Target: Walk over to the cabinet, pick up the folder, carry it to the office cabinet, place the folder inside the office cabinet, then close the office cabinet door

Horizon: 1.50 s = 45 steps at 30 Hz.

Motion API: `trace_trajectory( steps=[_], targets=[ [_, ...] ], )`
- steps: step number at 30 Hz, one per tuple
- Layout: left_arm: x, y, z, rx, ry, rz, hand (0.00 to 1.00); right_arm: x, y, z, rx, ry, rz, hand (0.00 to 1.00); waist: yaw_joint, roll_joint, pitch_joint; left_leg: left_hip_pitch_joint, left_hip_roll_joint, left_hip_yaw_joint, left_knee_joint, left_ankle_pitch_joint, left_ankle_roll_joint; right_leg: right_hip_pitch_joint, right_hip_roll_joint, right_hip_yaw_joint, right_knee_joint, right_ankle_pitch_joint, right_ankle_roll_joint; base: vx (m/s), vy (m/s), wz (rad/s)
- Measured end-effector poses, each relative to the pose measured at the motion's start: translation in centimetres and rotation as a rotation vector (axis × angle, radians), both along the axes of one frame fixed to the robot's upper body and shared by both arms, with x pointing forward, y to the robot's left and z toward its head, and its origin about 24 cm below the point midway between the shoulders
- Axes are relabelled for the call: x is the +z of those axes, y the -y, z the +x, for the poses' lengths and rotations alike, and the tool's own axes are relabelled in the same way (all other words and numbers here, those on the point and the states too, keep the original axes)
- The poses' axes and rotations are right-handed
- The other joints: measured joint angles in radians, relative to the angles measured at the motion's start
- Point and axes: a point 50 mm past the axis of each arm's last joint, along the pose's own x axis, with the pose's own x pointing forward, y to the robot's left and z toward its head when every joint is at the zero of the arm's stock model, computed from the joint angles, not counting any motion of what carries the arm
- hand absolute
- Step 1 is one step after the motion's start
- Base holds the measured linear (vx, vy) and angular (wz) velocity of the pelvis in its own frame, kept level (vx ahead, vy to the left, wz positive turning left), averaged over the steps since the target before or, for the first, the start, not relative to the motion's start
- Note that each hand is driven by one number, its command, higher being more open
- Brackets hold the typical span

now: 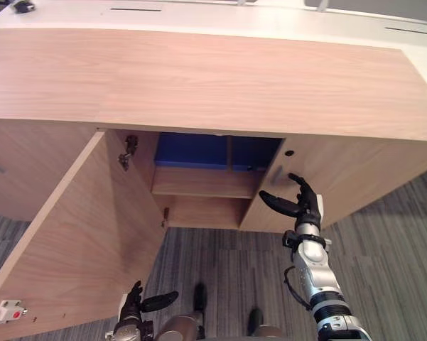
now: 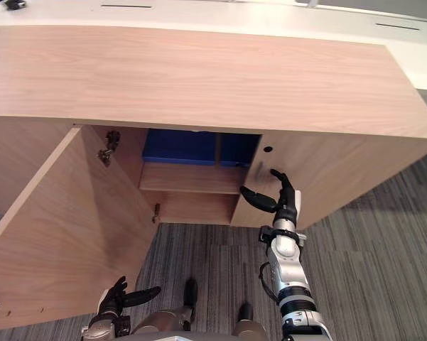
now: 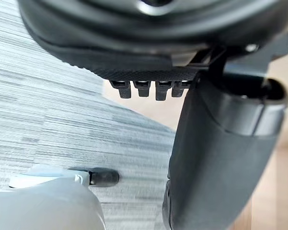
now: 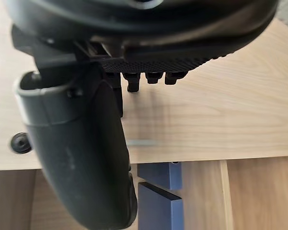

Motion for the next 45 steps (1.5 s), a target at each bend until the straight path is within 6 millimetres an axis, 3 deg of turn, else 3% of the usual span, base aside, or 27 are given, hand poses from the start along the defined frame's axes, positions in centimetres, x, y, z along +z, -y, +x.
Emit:
trace_trajectory(
  steps=[4,7,8,11,12,15,21,23,26,29,33,38,45],
  targets=[
    [0.5,-0.4,-1.0,0.13,0.062,-0.028,1.0,-1.9,1.3,-2.1,-0.032,-0.081,-0.035,1.0,0.027,0.004,0.007,-0.007,-0.018,-0.086,0.0,0.02,0.001,0.028,-0.002,-0.083,0.002,-0.028,0.002,0.09,-0.069,0.58],
    [1.5,-1.3,-0.4,0.234,0.162,-0.038,1.0,-5.4,1.4,-3.9,0.077,-0.312,-0.098,1.0,0.087,0.01,0.02,-0.021,-0.034,-0.185,0.001,0.033,0.006,0.055,0.001,-0.19,0.014,-0.056,-0.001,0.1,-0.111,1.03],
    [2.1,-1.7,0.0,0.264,0.208,-0.031,1.0,-6.3,0.4,-4.3,0.139,-0.365,-0.1,1.0,0.113,0.013,0.037,-0.022,-0.038,-0.223,0.001,0.042,0.013,0.07,0.002,-0.228,0.024,-0.07,-0.001,0.08,-0.107,0.96],
    [3.5,-3.1,0.1,0.318,0.292,0.002,1.0,-7.1,-2.5,-3.8,0.295,-0.408,-0.126,1.0,0.149,0.028,0.062,-0.037,-0.044,-0.29,0.006,0.057,0.018,0.079,0.011,-0.287,0.036,-0.078,-0.005,0.08,-0.11,0.92],
    [4.5,-4.1,-0.1,0.335,0.336,0.041,1.0,-6.8,-4.5,-3.0,0.375,-0.394,-0.13,1.0,0.169,0.034,0.07,-0.048,-0.044,-0.318,0.007,0.061,0.017,0.081,0.019,-0.304,0.039,-0.078,-0.005,0.06,-0.08,0.69],
    [6.5,-5.8,-0.3,0.35,0.406,0.125,1.0,-6.0,-6.3,-1.8,0.439,-0.351,-0.146,1.0,0.197,0.035,0.076,-0.048,-0.043,-0.356,0.008,0.064,0.012,0.084,0.026,-0.304,0.079,-0.084,-0.016,0.06,-0.102,0.67],
    [10.5,-7.3,1.4,0.306,0.581,0.213,1.0,-4.6,-5.1,-0.4,0.427,-0.293,-0.194,1.0,0.206,0.042,0.08,-0.05,-0.046,-0.388,0.008,0.066,0.005,0.077,0.027,-0.296,0.107,-0.093,-0.031,-0.04,-0.036,0.2],
    [12.6,-7.8,2.9,0.27,0.685,0.256,1.0,-5.1,-4.2,-1.2,0.412,-0.316,-0.205,1.0,0.198,0.044,0.082,-0.059,-0.045,-0.387,0.007,0.059,-0.012,0.07,0.028,-0.284,0.108,-0.1,-0.042,-0.1,-0.004,-0.05],
    [14.2,-8.4,4.3,0.234,0.752,0.294,1.0,-6.2,-3.3,-2.7,0.399,-0.366,-0.204,1.0,0.183,0.05,0.085,-0.062,-0.04,-0.381,0.007,0.059,-0.014,0.061,0.031,-0.244,0.107,-0.108,-0.052,-0.11,0.004,-0.12],
    [14.7,-8.4,5.1,0.226,0.778,0.294,1.0,-7.3,-2.9,-4.4,0.387,-0.419,-0.187,1.0,0.165,0.05,0.085,-0.064,-0.03,-0.364,0.006,0.067,-0.015,0.058,0.039,-0.225,0.1,-0.108,-0.052,-0.1,-0.003,-0.18],
    [15.8,-6.7,6.9,0.147,0.853,0.26,1.0,-8.4,-1.9,-6.4,0.337,-0.473,-0.156,1.0,0.149,0.048,0.084,-0.064,-0.002,-0.321,0.003,0.078,-0.009,0.047,0.054,-0.18,0.091,-0.107,-0.051,-0.1,-0.017,-0.27],
    [15.2,-6.2,5.6,0.18,0.831,0.242,1.0,-9.2,-0.9,-8.2,0.28,-0.523,-0.126,1.0,0.137,0.047,0.084,-0.063,0.029,-0.281,0.001,0.083,-0.019,0.042,0.076,-0.137,0.065,-0.103,-0.044,-0.13,-0.034,-0.29],
    [13.5,-2.8,3.3,0.163,0.794,0.137,1.0,-10.9,-0.2,-11.7,0.2,-0.633,-0.065,1.0,0.133,0.045,0.079,-0.054,0.05,-0.252,0.001,0.09,-0.03,0.044,0.088,-0.127,0.063,-0.098,-0.037,-0.08,-0.014,-0.05]
  ],
)
